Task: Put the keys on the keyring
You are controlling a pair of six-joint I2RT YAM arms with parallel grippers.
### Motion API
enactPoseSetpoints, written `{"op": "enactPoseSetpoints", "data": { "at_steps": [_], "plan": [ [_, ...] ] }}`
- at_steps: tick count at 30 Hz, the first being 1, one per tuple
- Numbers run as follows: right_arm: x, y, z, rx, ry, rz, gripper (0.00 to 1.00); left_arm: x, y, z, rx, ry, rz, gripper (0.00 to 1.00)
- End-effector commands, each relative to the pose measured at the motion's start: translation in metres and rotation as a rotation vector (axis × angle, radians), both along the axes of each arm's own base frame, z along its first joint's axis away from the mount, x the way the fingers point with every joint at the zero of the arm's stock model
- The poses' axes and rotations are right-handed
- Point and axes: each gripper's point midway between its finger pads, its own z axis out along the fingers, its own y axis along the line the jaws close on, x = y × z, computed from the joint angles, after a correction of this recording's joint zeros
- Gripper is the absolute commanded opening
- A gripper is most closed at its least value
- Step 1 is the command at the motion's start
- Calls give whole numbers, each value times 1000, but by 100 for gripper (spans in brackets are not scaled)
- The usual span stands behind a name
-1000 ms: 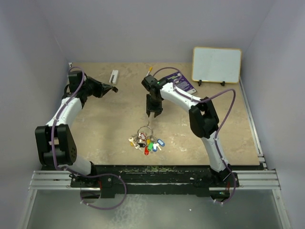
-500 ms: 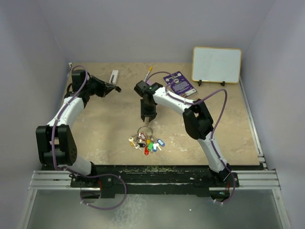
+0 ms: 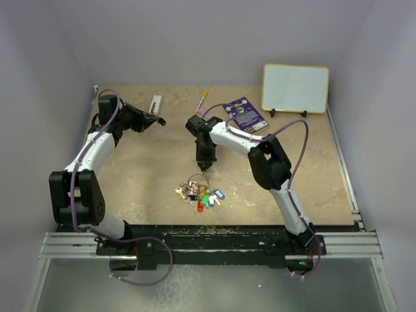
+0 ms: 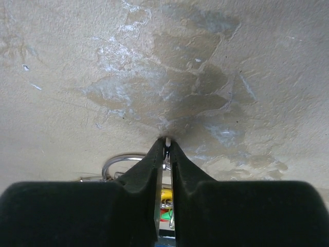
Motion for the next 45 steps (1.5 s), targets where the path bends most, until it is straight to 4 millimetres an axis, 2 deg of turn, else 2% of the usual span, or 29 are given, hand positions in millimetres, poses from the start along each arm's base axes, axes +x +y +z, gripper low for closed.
{"op": "enactPoseSetpoints", "data": {
  "at_steps": [1,4,11,16,22,24,25,33,35,38,40,43,45],
  "plan": [
    [-4,-1,2,-6,-1,-8,10,10,-1,21,13,-77,-8,4],
    [-6,-3,2,-9,4,-10,8,10,-1,22,10,-76,-7,4],
    [-26,0,2,0,35,3,23,10,-2,22,4,-75,-11,4],
    [-39,-3,-1,-13,55,4,25,10,-3,21,-1,-69,-14,4],
    [-40,-5,-4,-24,55,5,15,10,-4,21,-6,-69,-18,4],
    [-41,-4,-7,-24,60,10,3,10,-4,22,-6,-70,-19,4],
    [-41,-4,-8,-24,61,14,0,10,-4,22,-6,-71,-19,4],
    [-32,0,-12,-30,15,74,0,8,-4,22,-4,-70,-17,4],
    [-21,-3,-6,-82,-78,110,0,8,-4,24,-6,-74,-19,4],
    [-9,-5,14,-108,-196,144,0,8,-8,29,-28,-75,-33,4],
    [-2,10,35,0,-278,169,0,8,-12,35,-51,-81,-47,4],
    [4,31,77,182,-407,203,0,5,-21,44,-80,-84,-82,4],
    [10,30,106,230,-507,207,0,2,-27,46,-105,-72,-103,4]
  ]
}}
